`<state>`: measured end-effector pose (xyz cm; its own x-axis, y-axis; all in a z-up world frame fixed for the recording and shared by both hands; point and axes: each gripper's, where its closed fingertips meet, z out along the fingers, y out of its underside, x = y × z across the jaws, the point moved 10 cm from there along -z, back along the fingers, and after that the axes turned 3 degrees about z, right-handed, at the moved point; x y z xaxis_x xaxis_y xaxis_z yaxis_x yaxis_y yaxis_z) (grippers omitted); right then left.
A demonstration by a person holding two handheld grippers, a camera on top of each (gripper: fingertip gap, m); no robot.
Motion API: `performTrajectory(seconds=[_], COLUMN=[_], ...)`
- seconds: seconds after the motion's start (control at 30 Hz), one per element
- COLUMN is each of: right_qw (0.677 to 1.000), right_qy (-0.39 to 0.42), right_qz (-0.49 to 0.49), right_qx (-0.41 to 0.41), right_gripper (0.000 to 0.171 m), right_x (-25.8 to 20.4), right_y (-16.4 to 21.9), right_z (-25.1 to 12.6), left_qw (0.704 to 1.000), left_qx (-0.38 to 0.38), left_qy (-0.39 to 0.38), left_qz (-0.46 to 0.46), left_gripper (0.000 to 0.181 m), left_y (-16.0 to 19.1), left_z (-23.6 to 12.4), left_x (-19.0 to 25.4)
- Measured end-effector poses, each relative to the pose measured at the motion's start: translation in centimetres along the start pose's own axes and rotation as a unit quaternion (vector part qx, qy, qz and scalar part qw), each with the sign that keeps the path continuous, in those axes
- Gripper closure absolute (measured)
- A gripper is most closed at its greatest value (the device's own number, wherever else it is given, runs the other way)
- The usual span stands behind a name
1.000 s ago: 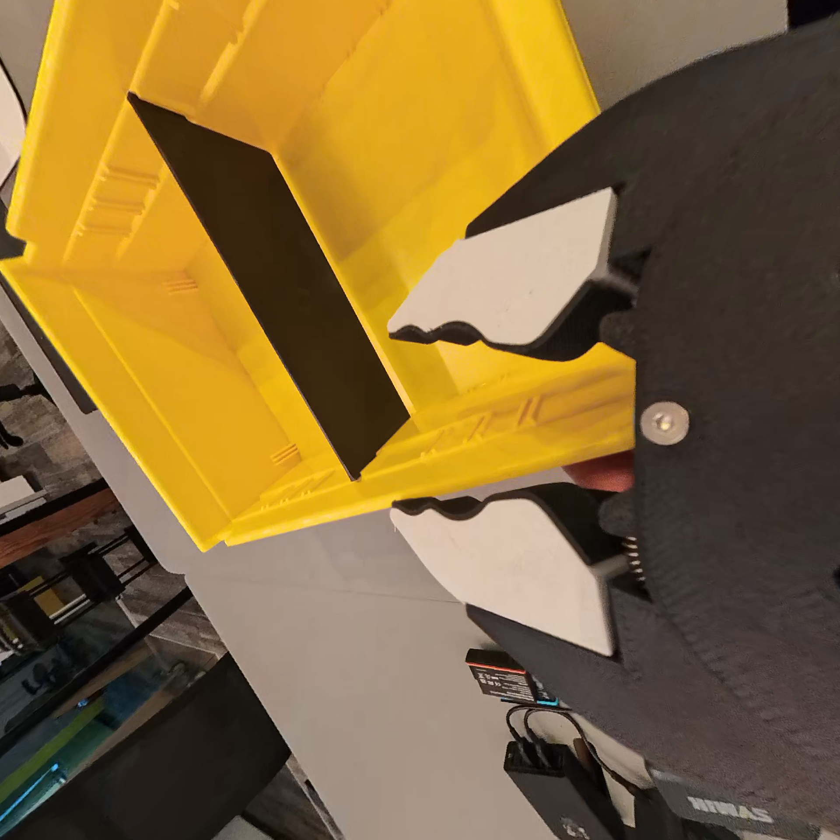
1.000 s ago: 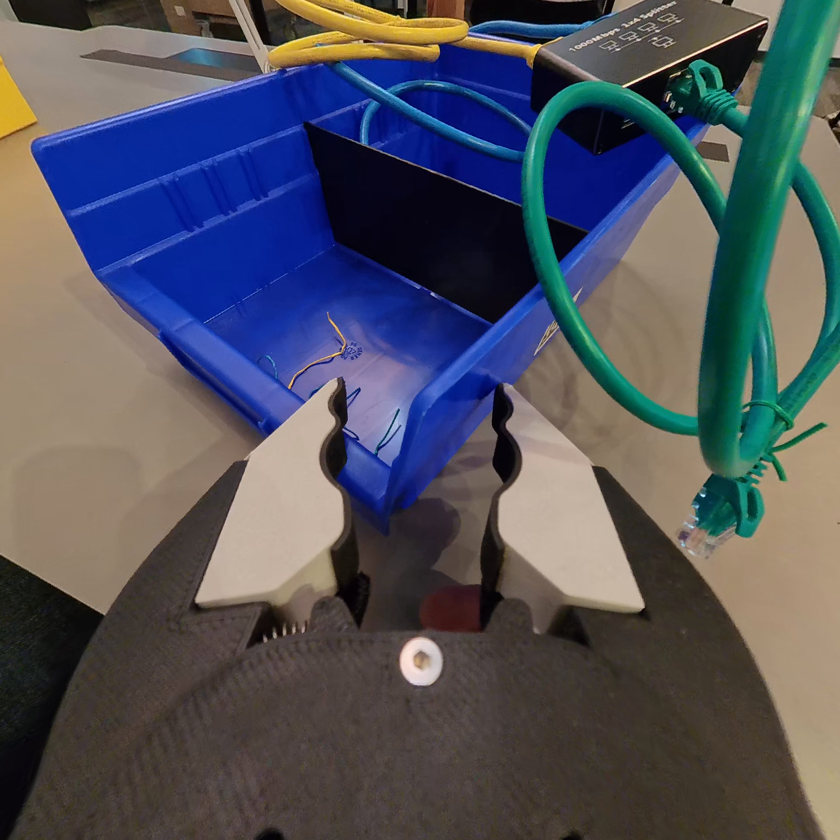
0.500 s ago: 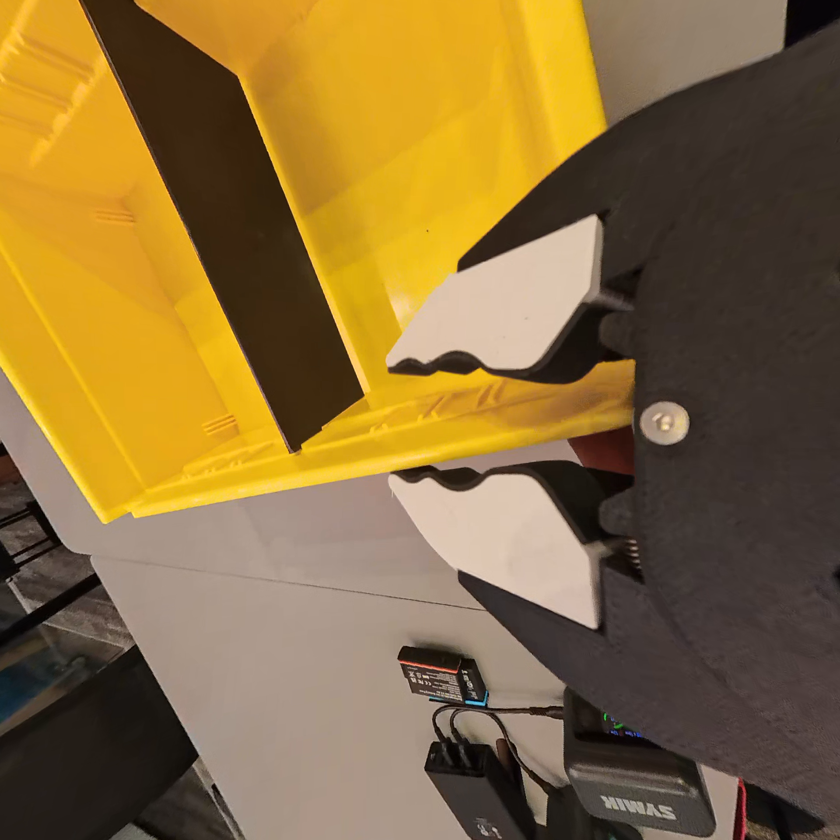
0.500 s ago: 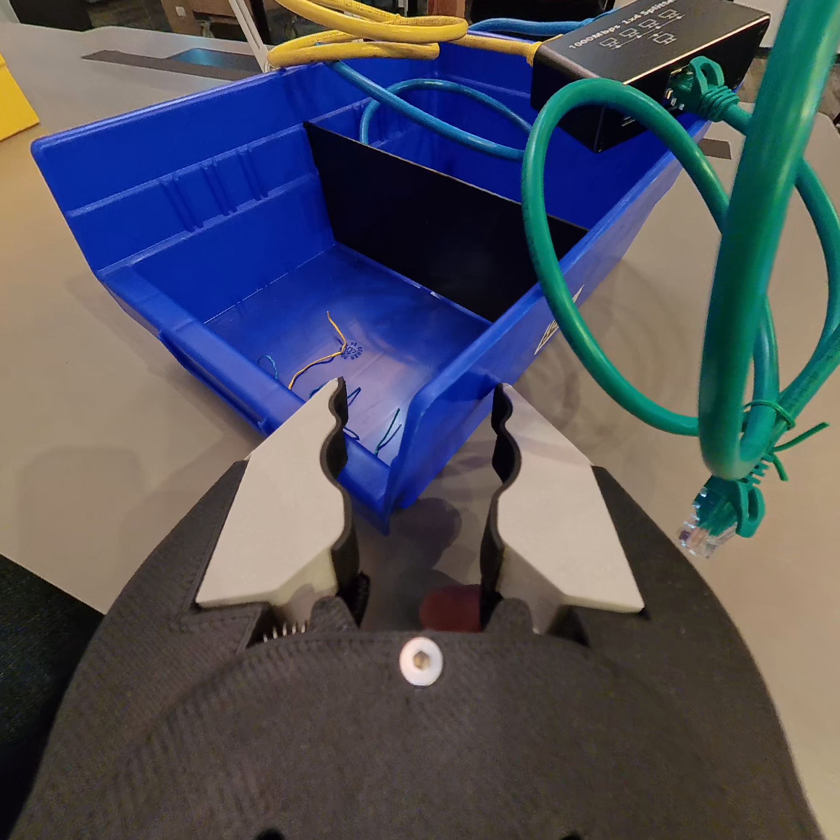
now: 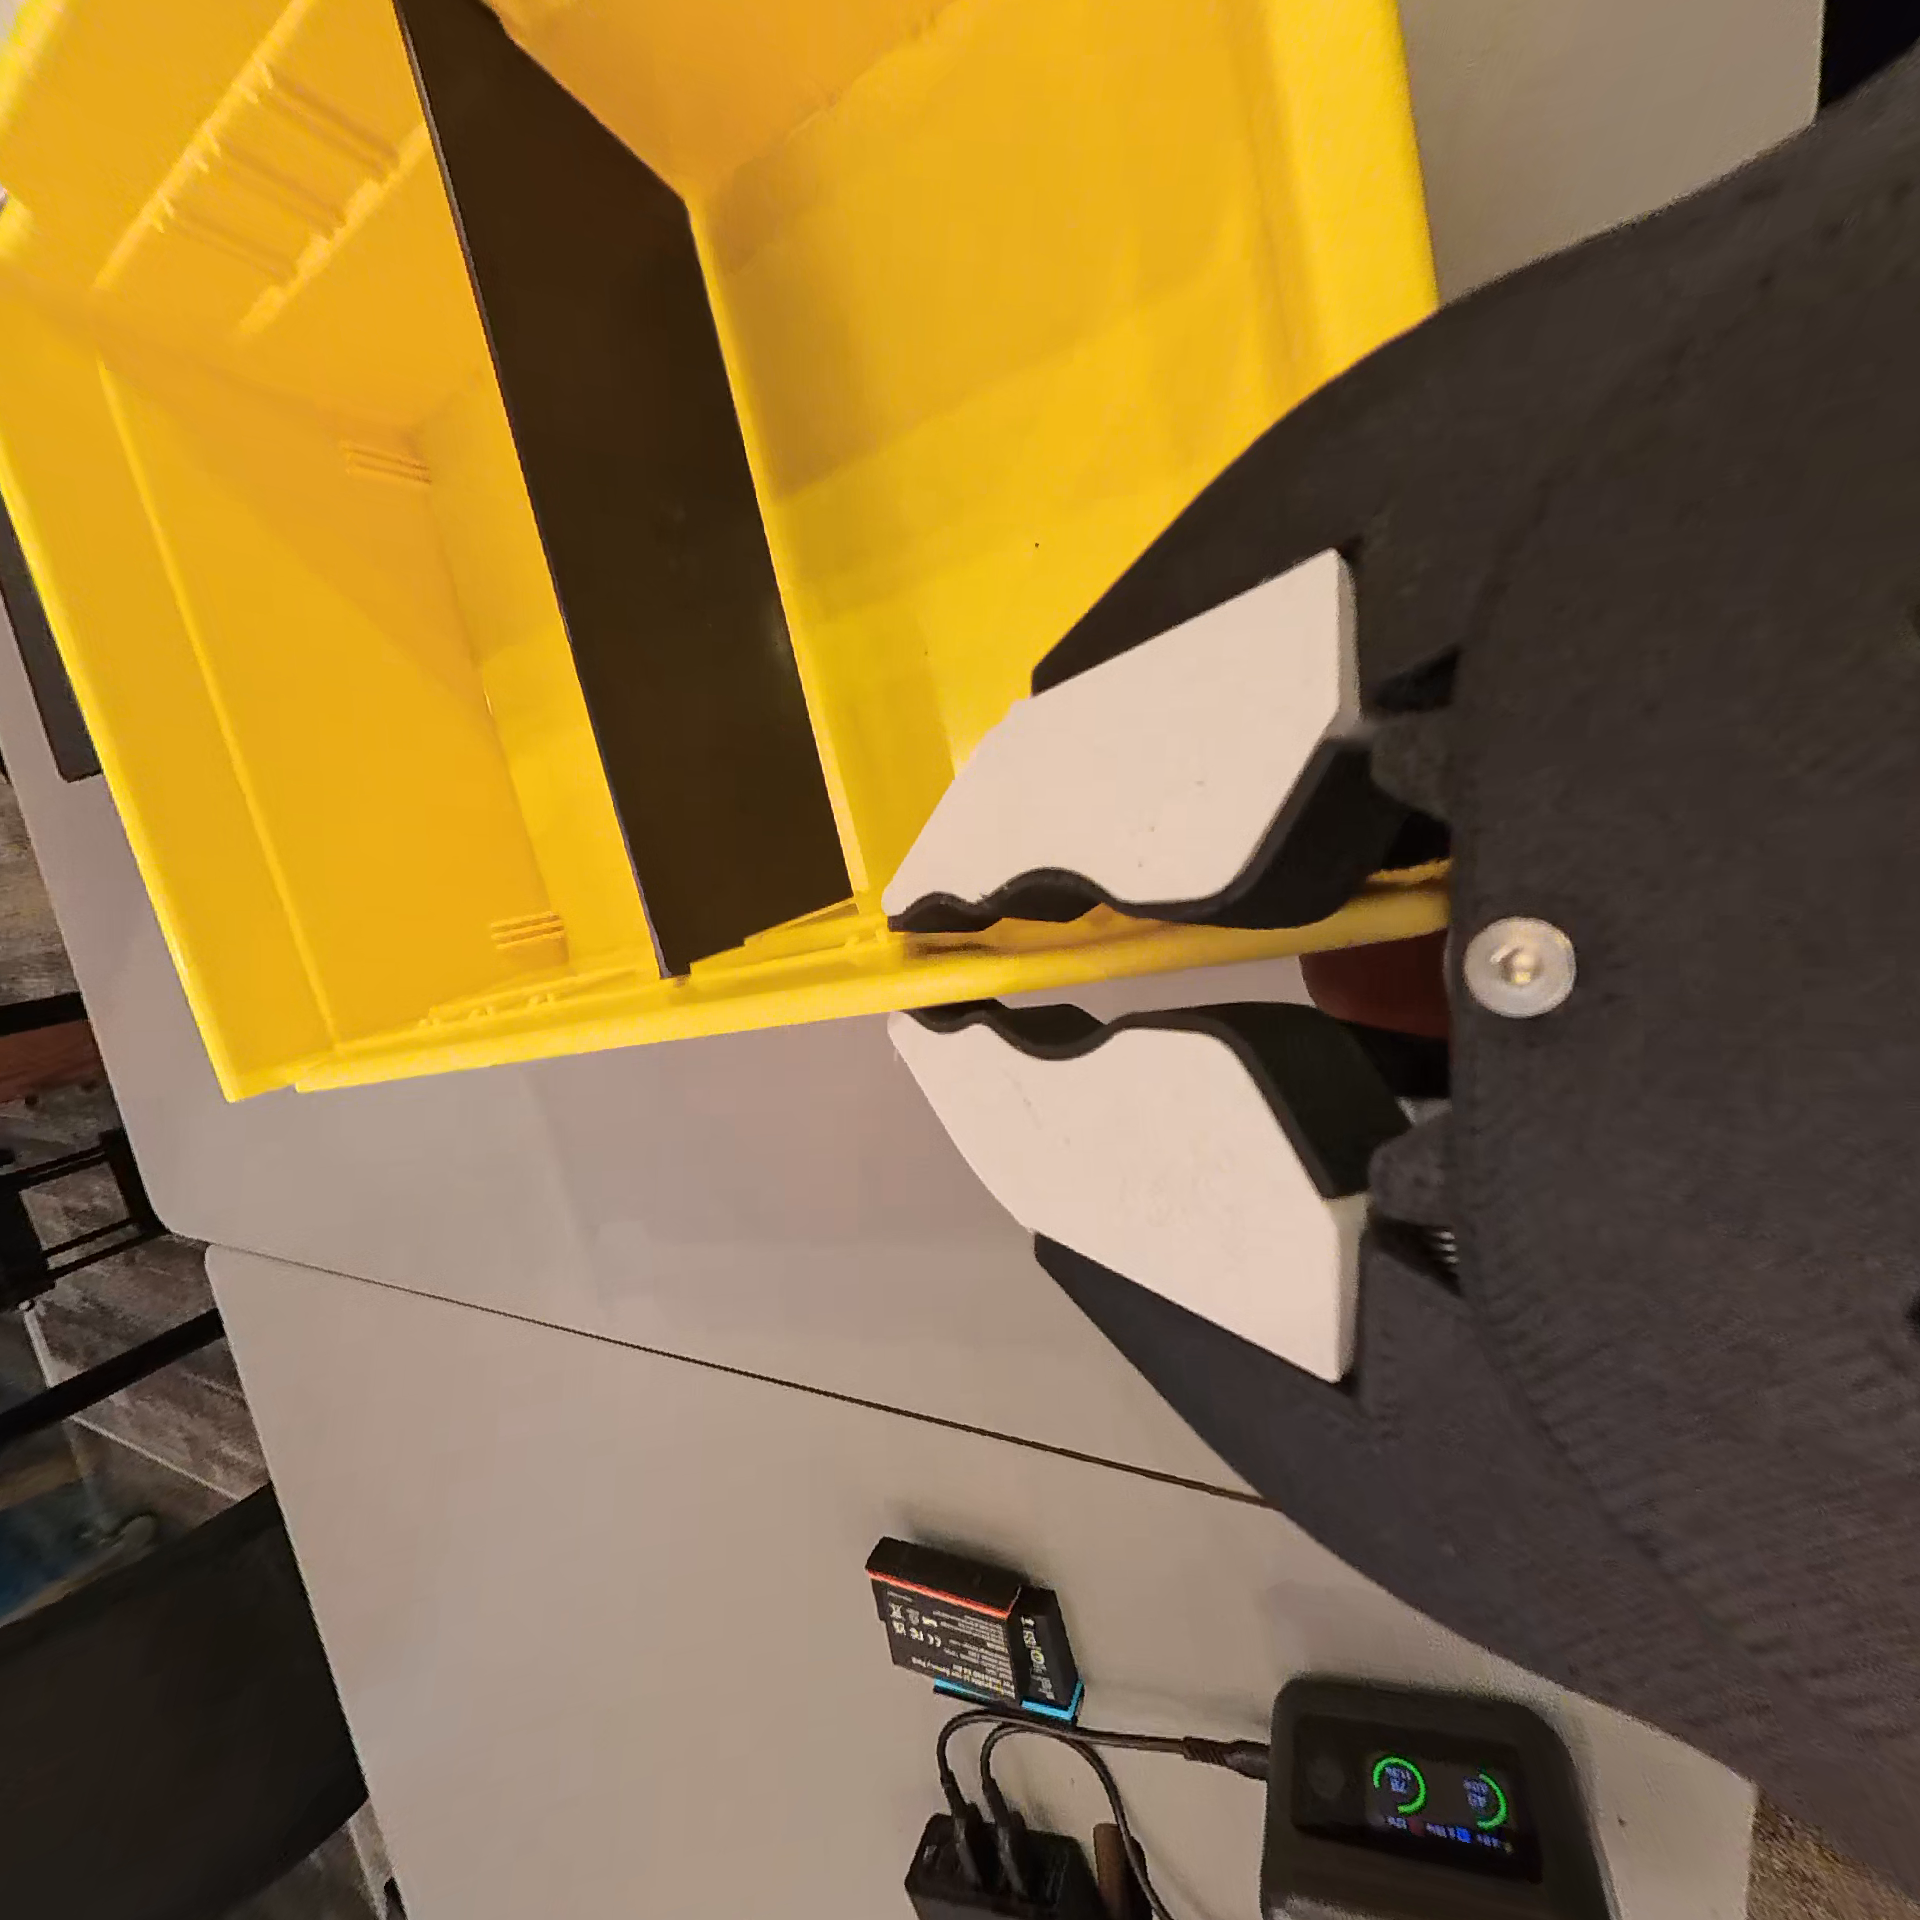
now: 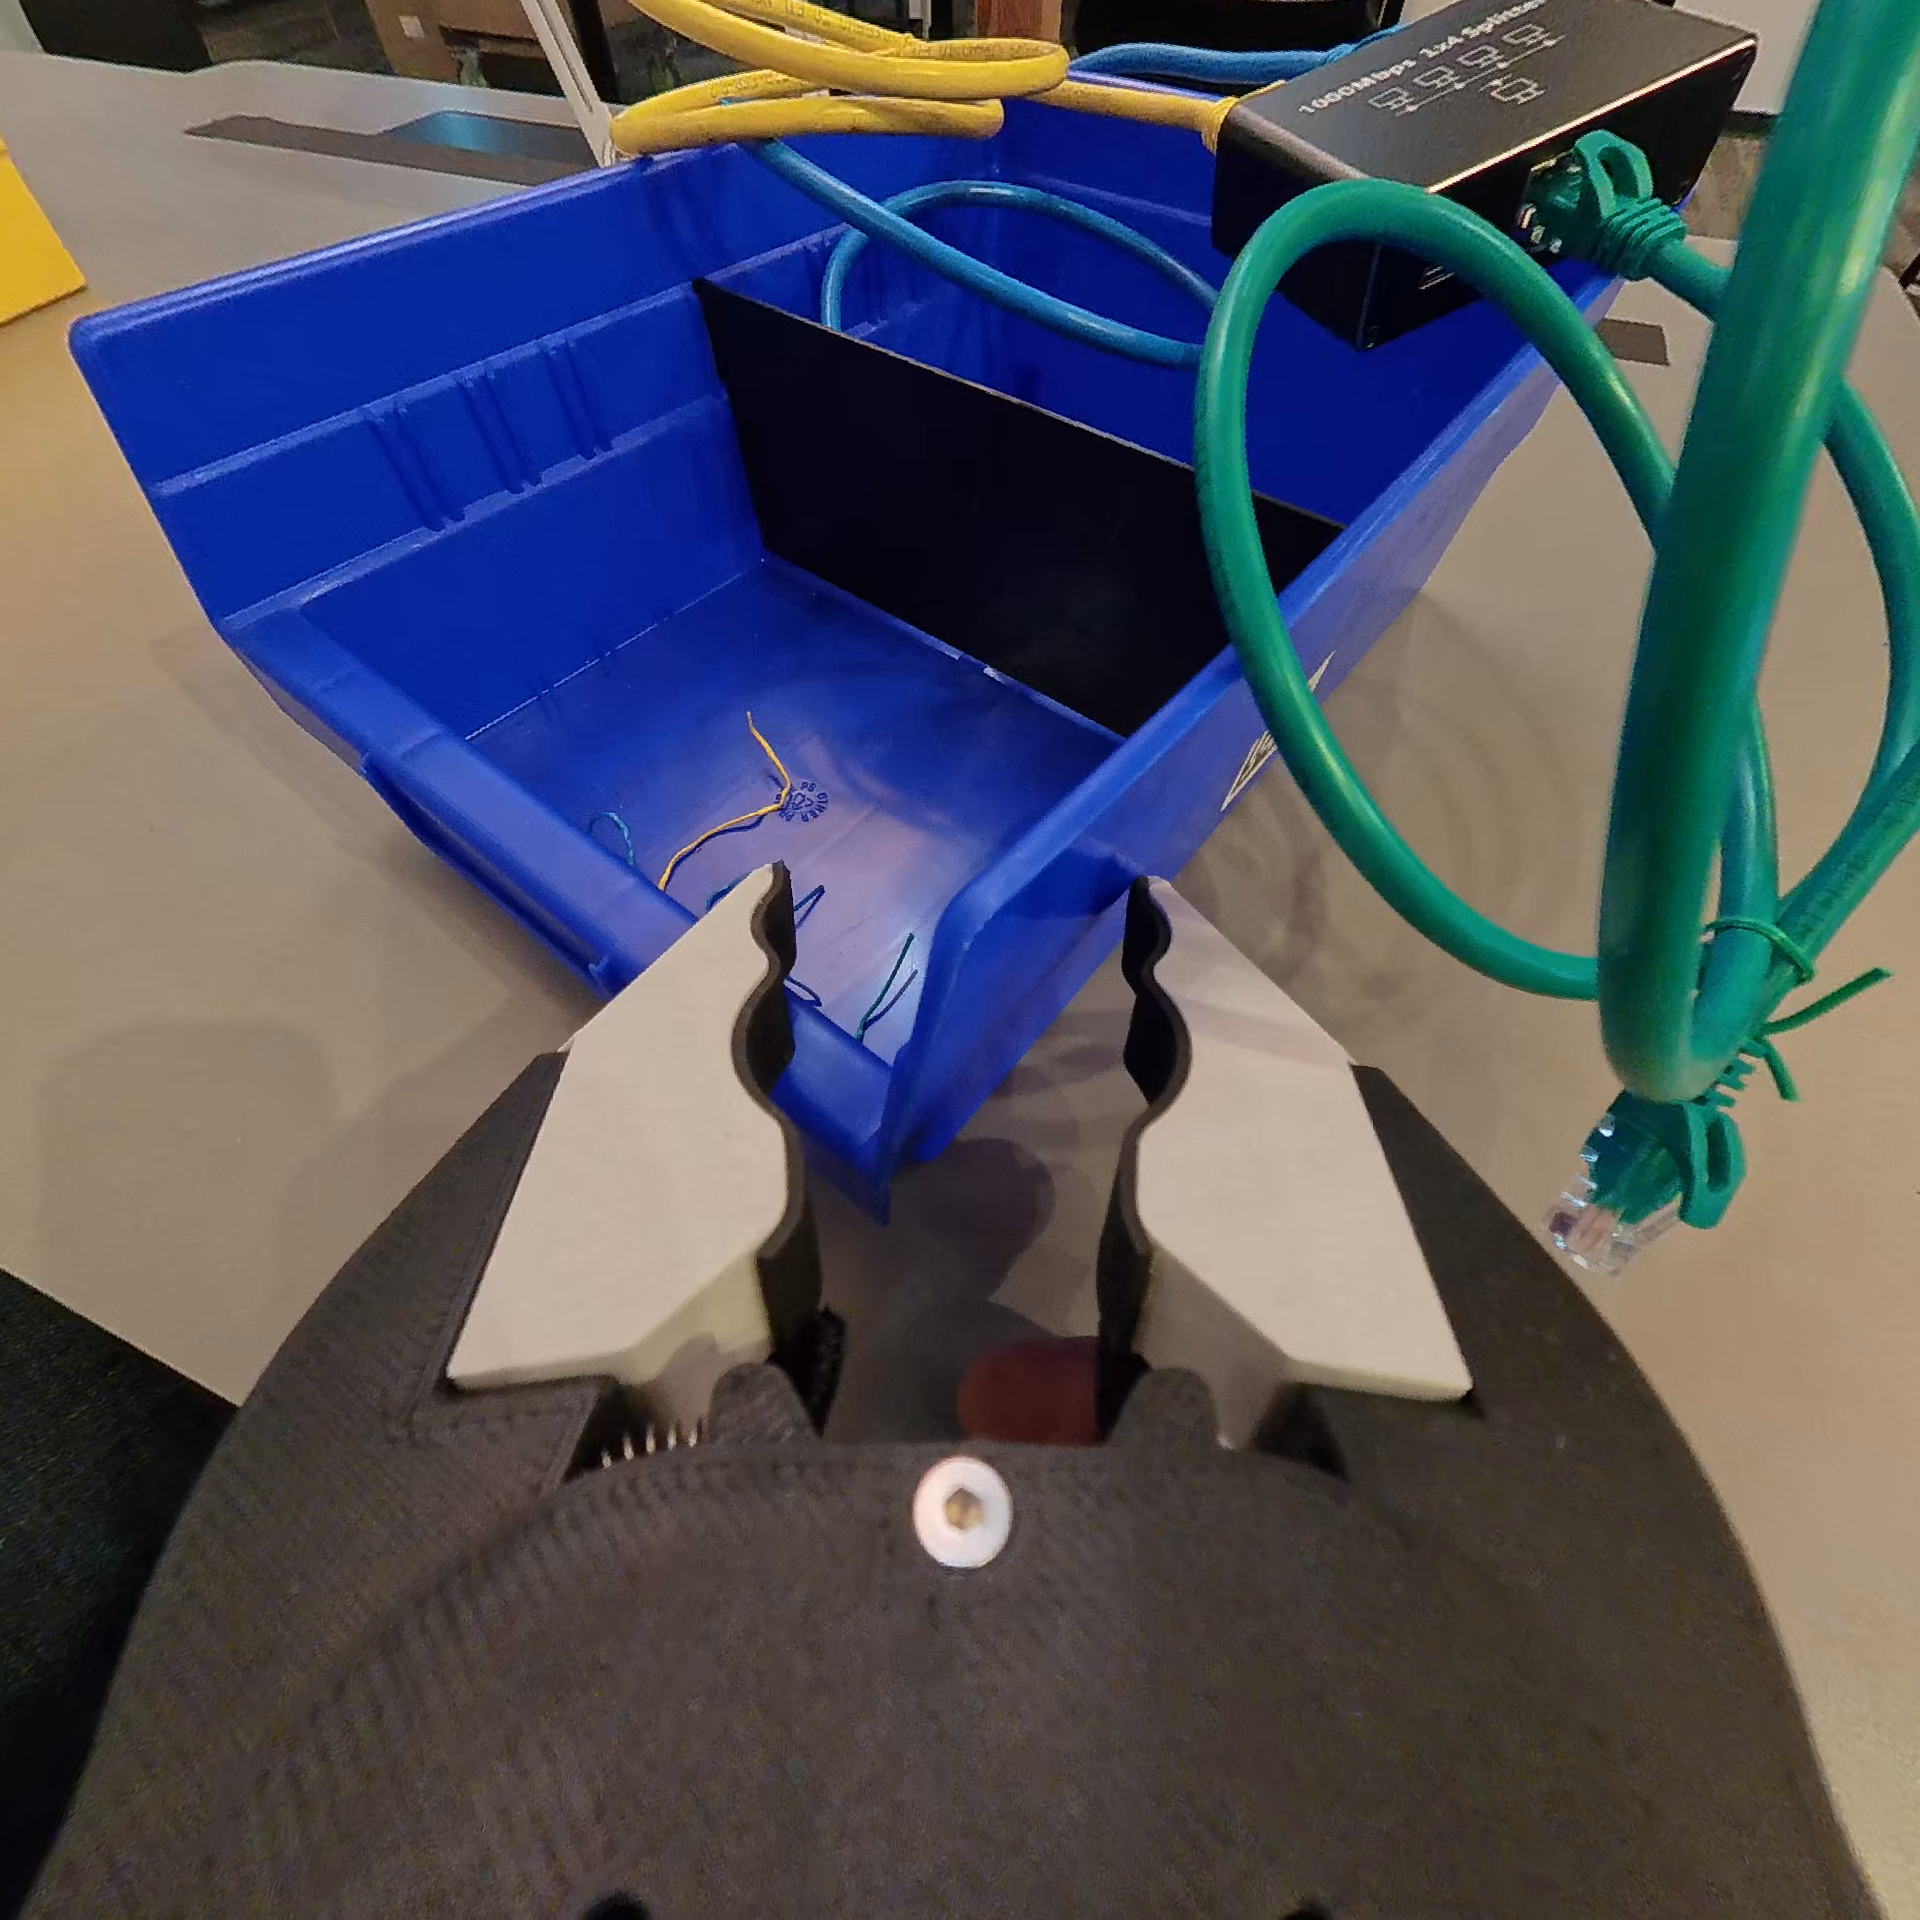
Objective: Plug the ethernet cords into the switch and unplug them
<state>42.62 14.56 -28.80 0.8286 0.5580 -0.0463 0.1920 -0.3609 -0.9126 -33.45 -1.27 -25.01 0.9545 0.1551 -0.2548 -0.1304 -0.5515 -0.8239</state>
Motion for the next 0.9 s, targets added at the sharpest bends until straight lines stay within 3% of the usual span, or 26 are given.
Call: performTrajectory(seconds=[0.37,0.53,0.63,0.9], right_qw=[1.000,1.000,1.000,1.000], right_qy=[0.003,0.004,0.005,0.005], right_qz=[-0.001,-0.001,-0.001,-0.001], right_qx=[0.002,0.002,0.003,0.003], right_gripper=[0.110,0.110,0.110,0.110], right_x=[-0.1,-0.1,-0.1,-0.1], right_y=[0.0,0.0,0.0,0.0], right_z=[0.0,0.0,0.0,0.0], left_qw=[1.000,0.999,0.999,0.999], left_qx=[0.014,-0.012,-0.009,-0.004], left_qy=[0.005,0.030,0.036,0.044], left_qz=[0.006,0.040,0.036,0.003], left_gripper=[0.168,0.147,0.159,0.169], left_y=[0.3,0.9,0.9,1.1], left_z=[0.0,0.7,0.8,0.7], left_x=[0.0,0.7,0.7,0.3])
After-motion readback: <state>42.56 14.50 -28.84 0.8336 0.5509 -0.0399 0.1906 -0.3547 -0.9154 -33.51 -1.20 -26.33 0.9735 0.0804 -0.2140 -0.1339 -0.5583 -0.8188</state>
